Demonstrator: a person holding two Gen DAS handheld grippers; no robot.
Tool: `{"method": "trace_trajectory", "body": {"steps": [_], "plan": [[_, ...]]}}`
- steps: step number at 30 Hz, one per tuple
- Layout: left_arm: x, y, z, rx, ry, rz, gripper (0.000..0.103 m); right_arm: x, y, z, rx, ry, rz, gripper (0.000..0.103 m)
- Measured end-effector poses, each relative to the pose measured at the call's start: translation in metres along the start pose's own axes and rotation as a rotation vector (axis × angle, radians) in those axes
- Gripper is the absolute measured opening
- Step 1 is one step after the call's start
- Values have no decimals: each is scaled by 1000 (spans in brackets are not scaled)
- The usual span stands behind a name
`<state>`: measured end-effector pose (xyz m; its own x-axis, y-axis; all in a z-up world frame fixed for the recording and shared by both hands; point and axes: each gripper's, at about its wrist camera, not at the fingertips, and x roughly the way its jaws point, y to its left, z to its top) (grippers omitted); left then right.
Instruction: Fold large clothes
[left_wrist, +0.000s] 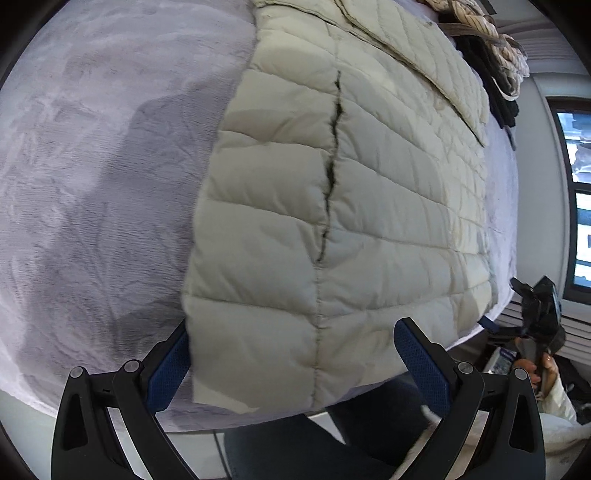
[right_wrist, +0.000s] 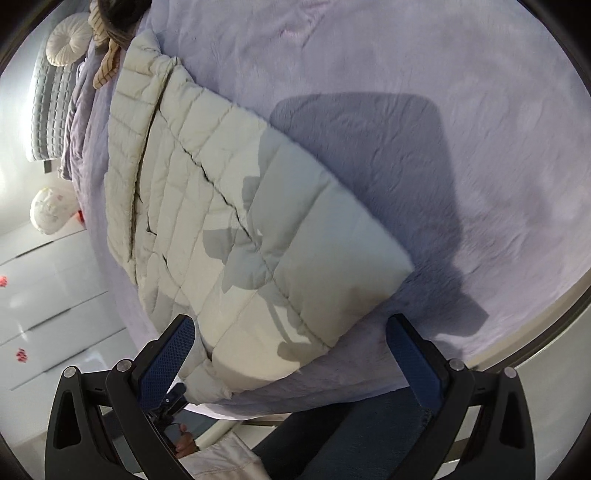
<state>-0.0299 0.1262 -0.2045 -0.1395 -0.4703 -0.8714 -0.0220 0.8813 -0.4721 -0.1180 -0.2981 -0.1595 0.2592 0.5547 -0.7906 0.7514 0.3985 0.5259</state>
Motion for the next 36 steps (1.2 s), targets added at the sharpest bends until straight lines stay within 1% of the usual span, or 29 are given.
{"method": "trace_trajectory", "body": {"steps": [2,5,7,12,13,14,15,16,17,18,19,20,21,23,25,28,32,34,36], "plan": [[4,-5,0,20,12,-15,103,6,1,-2,12,-6,33,103],[10,-14,2,69,36,-7,103,14,6,-4,19,-17,97,103],[11,-17,4,88,46,-16,103,21,10,-5,26,-21,141,103],[9,-15,9,91,49,-60,102,37,16,-9,65,-53,212,103],[7,-15,9,94,40,-61,95,38,17,-10,71,-58,226,103],[4,-14,9,101,34,-53,91,38,16,-12,79,-65,237,102],[3,-14,9,112,31,-50,83,39,16,-15,91,-75,253,101],[2,-14,9,121,29,-58,69,40,17,-17,103,-80,266,95],[1,-13,10,123,32,-74,60,41,15,-18,115,-83,274,80],[1,-13,11,122,41,-100,37,42,13,-20,130,-84,274,70],[1,-12,13,117,50,-135,22,44,9,-22,151,-84,262,45],[0,-12,15,112,52,-163,22,46,8,-23,166,-82,258,21],[-3,-13,15,117,44,-169,18,48,6,-25,181,-80,261,16],[-12,-18,18,148,33,-181,18,44,9,-25,166,-90,275,11],[-27,-24,21,168,7,-207,18,36,21,-24,116,-93,309,10],[-57,-38,34,190,-57,-251,18,19,48,-15,29,-92,372,9],[-100,-62,65,213,-189,-263,18,-7,91,9,-76,-110,429,9],[-123,-75,85,218,-273,-282,18,-21,120,30,-139,-125,448,8],[-140,-84,106,222,-333,-287,18,-30,146,48,-190,-133,459,8]]}}
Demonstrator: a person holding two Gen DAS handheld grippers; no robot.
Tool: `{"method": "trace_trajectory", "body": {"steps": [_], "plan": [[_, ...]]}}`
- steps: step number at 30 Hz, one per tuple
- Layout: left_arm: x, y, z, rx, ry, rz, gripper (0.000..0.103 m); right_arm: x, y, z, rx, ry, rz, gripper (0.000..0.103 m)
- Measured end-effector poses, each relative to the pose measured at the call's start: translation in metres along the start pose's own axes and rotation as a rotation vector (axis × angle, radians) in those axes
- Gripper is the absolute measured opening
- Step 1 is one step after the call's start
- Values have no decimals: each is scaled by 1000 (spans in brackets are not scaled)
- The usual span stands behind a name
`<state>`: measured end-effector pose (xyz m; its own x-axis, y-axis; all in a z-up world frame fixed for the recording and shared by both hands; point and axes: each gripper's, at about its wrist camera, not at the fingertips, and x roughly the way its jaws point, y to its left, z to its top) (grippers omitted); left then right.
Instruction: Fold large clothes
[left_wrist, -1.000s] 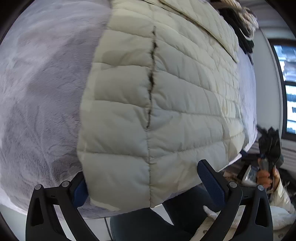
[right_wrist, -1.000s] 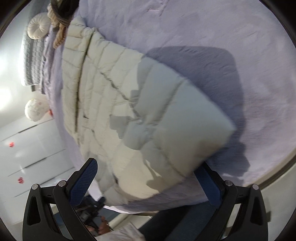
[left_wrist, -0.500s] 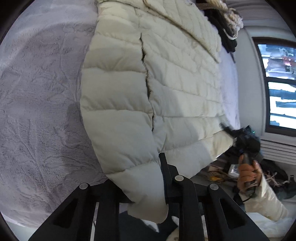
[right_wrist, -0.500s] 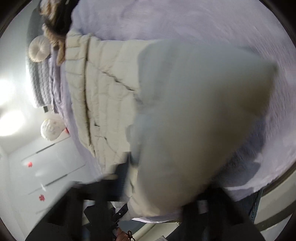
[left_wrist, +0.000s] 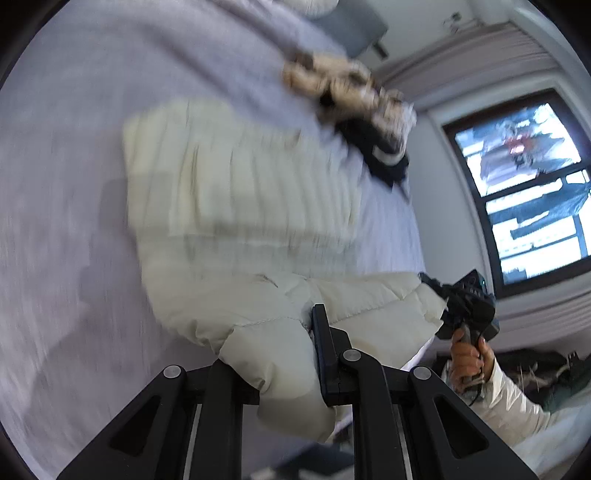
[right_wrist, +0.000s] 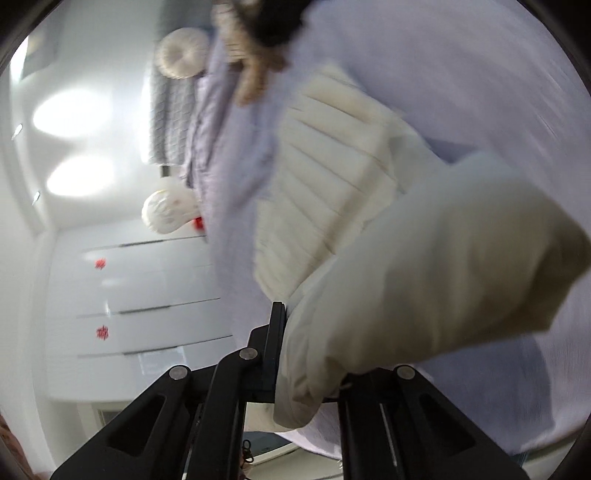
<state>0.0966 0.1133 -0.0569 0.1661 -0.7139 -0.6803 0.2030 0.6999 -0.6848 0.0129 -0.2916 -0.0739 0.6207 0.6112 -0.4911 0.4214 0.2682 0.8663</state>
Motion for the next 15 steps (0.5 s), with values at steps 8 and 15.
{"method": "trace_trajectory", "body": {"steps": [8,15], "plan": [[13,3,111,47,-148,108,18,59,77,109,-207,70,14,8],[72,55,169,25,-154,238,18,142,83,176,-246,105,-56,8]]}}
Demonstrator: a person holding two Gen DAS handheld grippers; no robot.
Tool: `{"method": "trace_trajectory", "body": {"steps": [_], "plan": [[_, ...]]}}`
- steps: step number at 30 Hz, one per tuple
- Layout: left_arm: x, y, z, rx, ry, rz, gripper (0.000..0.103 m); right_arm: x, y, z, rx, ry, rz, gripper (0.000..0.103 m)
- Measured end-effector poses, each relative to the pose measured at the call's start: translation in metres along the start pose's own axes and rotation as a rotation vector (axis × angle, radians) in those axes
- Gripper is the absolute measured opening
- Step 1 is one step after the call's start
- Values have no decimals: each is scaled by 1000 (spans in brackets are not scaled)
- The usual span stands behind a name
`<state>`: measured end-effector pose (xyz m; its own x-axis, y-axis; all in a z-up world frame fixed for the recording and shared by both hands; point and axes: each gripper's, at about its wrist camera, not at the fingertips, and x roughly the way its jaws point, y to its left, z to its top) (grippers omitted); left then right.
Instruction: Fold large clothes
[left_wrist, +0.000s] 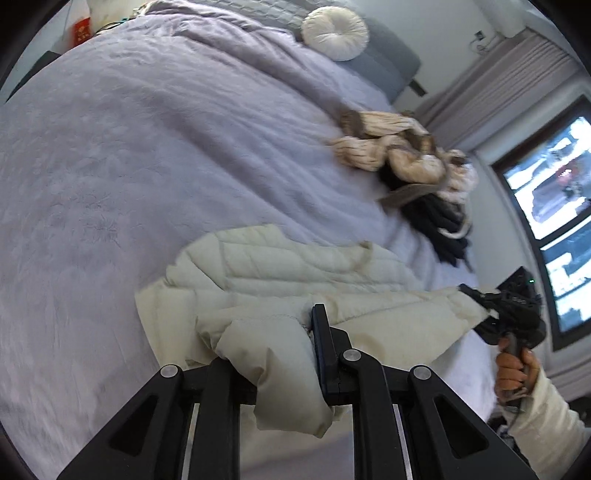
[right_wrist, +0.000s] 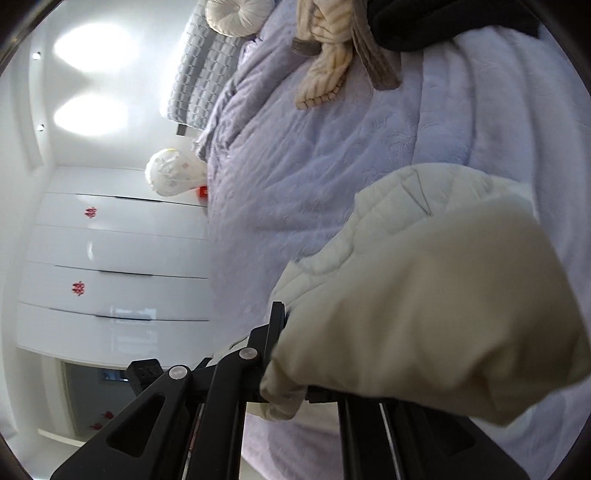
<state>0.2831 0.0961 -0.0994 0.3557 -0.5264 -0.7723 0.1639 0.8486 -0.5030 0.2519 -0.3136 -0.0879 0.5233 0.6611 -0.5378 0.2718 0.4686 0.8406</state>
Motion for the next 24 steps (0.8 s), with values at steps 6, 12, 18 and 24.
{"method": "trace_trajectory", "body": {"steps": [6,12,18,24], "plan": [[65,38,-1,-74,45,77,22,58,-44,29,22,27,-68,9],[63,31,-3,-11,11,171,78,79,-55,41,29,39,-98,11],[21,14,4,71,-62,261,79,64,-29,49,-43,53,-130,23],[-4,12,18,53,-125,252,68,34,-6,54,-158,-13,-171,60]]}}
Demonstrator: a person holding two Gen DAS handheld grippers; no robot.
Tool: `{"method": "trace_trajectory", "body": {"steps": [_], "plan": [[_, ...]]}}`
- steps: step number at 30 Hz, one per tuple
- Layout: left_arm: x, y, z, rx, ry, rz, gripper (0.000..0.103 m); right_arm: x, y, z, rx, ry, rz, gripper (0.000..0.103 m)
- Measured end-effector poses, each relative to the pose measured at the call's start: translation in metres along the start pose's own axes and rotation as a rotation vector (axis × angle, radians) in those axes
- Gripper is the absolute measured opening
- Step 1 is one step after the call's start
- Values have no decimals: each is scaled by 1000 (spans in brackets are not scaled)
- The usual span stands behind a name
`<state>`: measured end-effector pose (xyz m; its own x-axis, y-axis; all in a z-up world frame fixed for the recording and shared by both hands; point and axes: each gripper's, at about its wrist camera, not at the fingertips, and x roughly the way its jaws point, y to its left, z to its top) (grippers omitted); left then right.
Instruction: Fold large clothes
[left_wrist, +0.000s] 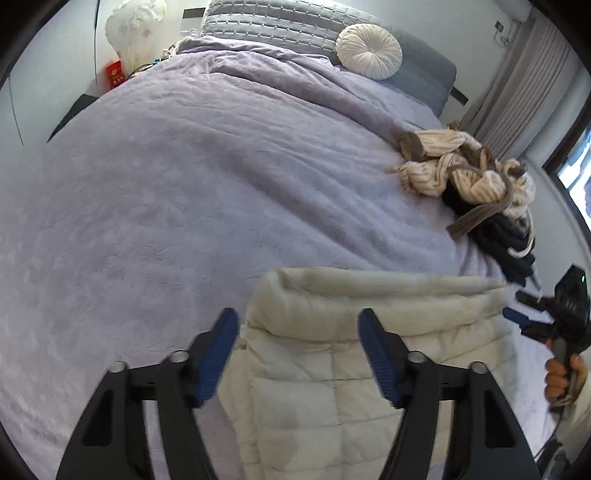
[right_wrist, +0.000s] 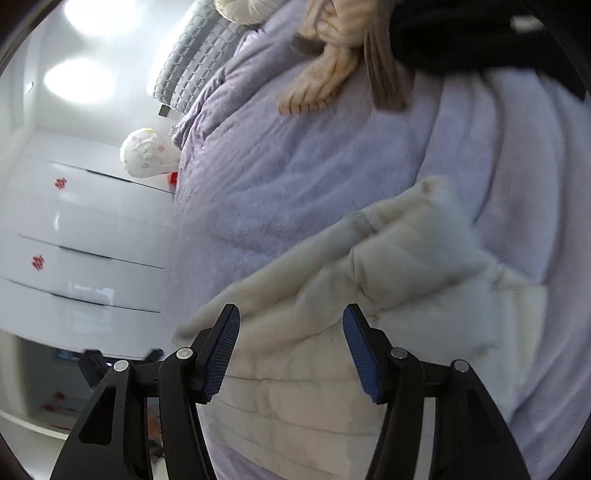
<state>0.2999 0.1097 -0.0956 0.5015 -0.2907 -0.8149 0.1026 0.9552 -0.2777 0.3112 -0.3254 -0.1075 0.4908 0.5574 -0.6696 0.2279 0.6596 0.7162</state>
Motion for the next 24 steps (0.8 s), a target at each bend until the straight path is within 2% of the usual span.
{"method": "trace_trajectory", "body": {"steps": [1,2,4,9,12,14,24], "plan": [[2,-1,0,0,2,-2,68,-7,-1,-1,-17,-18,-35,47],[6,-4,-2,8,7,-2,67,-10,-2,-2,-29,-25,-70,27],[21,-11,-6,28,30,17,68,-13,-9,-4,-68,-34,-182,18],[76,-18,-17,0,67,84,68,6,-28,0,-89,-38,-282,18],[106,-12,-23,-47,90,118,68,20,-43,-2,-90,-21,-311,17],[120,-9,-27,-41,92,151,68,28,-53,-4,-80,-15,-320,14],[140,0,-25,-51,88,129,68,52,-75,2,-56,-25,-304,13]]}}
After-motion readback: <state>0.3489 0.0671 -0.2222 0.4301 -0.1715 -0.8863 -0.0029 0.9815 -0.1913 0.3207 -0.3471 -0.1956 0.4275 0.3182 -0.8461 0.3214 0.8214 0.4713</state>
